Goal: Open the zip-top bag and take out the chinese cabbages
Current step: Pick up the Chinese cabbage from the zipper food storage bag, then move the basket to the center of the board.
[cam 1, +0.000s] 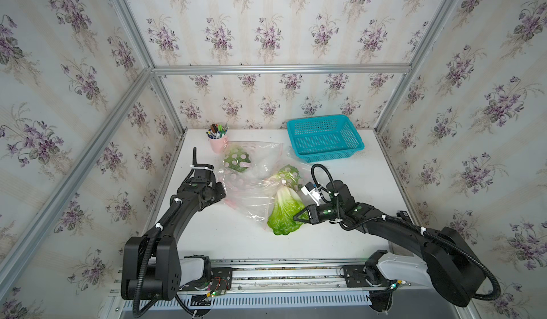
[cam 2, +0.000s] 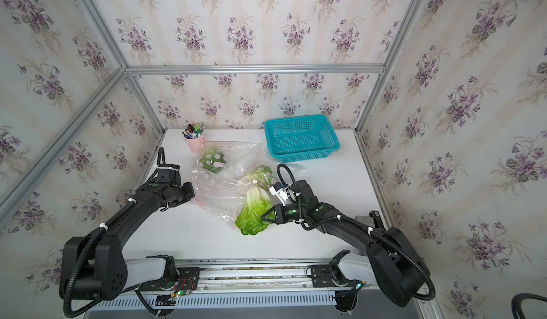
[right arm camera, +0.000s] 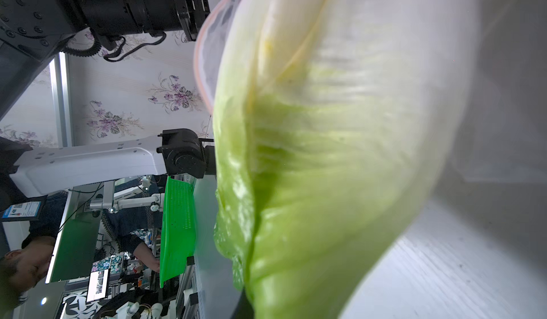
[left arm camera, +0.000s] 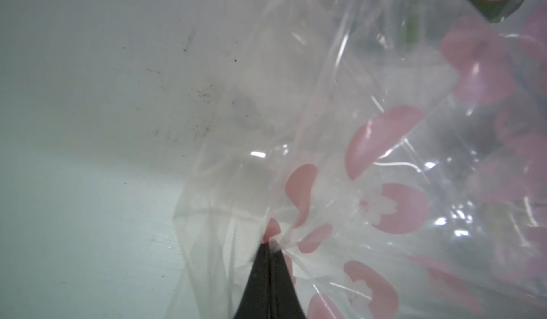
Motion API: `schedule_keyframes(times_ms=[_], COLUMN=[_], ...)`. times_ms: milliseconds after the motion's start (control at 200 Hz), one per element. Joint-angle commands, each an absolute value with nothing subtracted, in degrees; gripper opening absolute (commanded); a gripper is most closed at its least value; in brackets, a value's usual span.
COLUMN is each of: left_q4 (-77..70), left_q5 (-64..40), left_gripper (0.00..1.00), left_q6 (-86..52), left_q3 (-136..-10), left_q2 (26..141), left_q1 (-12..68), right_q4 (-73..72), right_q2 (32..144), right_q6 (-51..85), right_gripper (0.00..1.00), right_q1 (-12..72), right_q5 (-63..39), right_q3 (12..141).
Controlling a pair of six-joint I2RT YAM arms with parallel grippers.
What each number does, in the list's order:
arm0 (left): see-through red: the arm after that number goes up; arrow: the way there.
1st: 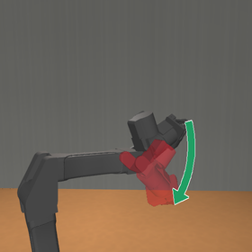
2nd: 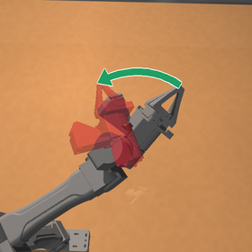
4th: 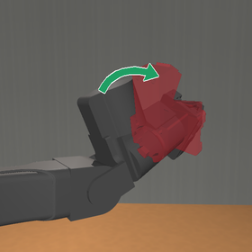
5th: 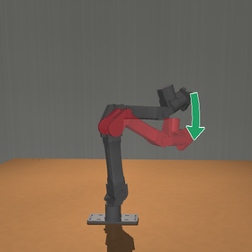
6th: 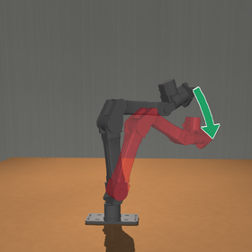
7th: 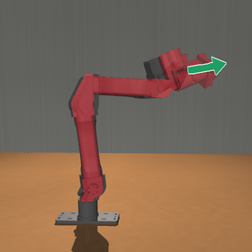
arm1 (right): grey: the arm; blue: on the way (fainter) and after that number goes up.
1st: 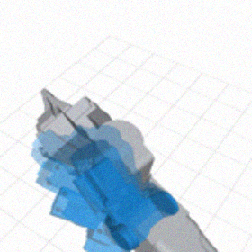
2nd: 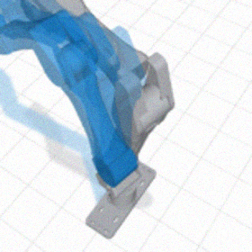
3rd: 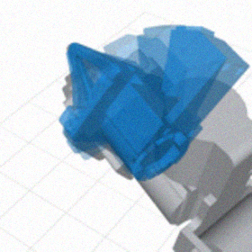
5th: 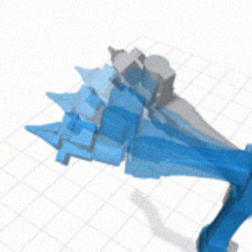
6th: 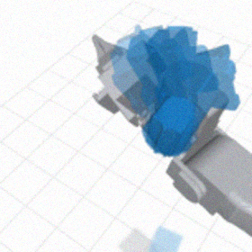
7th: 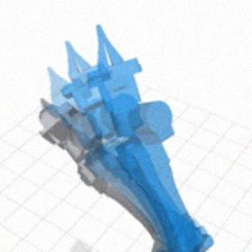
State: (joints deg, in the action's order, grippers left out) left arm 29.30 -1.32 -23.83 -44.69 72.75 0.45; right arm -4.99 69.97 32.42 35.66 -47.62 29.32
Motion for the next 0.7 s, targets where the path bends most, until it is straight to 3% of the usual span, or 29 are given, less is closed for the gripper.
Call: schedule_keyframes(times_ms=[0,270,505,580,694], left_q4=[30.8,31.6,31.5,31.5,31.7], left_q5=[3.2,2.6,-1.1,-2.5,-4.3], left_gripper=[0.00,0.00,0.00,0.15,0.61], left_q6=[-24.5,-24.7,-25.2,-25.6,-25.6], left_q3=[-45.5,-47.1,-46.8,-46.1,-45.3], left_q2=[71.8,71.7,70.9,70.2,68.6], left_q1=[-0.2,-3.6,-4.1,-4.0,-4.0], right_q4=[-0.2,15.0,18.3,21.4,24.2], right_q2=[69.4,64.2,62.2,66.5,76.1], right_q6=[29.2,23.2,25.2,23.4,19.5], right_gripper=[0.00,0.00,0.00,0.00,0.00], right_q1=[35.6,35.6,33.4,32.8,28.5], right_q5=[-46.1,-41.1,-30.5,-23.6,-20.8], right_q3=[30.9,35.6,43.3,51.3,64.3])
